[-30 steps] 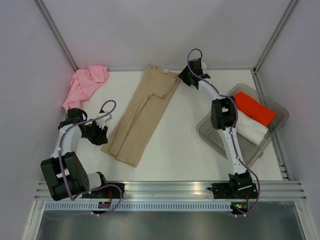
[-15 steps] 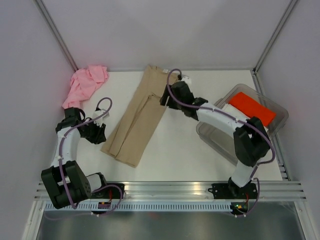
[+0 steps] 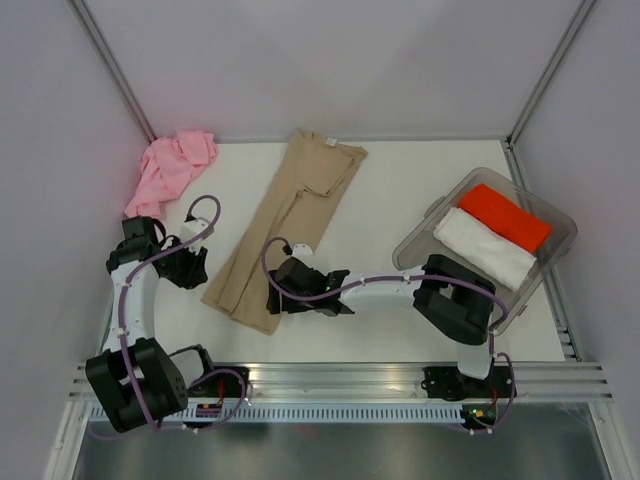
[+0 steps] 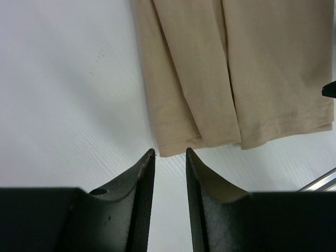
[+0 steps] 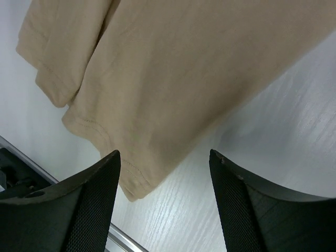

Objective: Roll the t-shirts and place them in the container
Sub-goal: Fold the tshirt

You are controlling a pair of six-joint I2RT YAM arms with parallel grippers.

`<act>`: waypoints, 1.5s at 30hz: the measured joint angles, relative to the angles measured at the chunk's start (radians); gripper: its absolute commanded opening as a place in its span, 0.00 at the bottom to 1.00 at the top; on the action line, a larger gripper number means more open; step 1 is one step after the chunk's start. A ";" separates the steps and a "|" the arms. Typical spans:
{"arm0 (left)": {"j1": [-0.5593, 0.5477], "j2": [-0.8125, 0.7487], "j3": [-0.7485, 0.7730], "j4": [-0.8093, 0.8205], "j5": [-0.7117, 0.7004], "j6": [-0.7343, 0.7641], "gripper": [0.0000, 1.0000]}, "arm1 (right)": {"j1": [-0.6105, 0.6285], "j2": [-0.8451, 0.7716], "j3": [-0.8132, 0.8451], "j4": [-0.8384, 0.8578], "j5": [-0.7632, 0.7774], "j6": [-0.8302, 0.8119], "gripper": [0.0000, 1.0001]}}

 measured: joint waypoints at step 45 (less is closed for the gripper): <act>-0.196 0.230 0.188 -0.027 0.083 -0.089 0.36 | -0.253 -0.740 -0.476 -0.517 0.075 0.002 0.45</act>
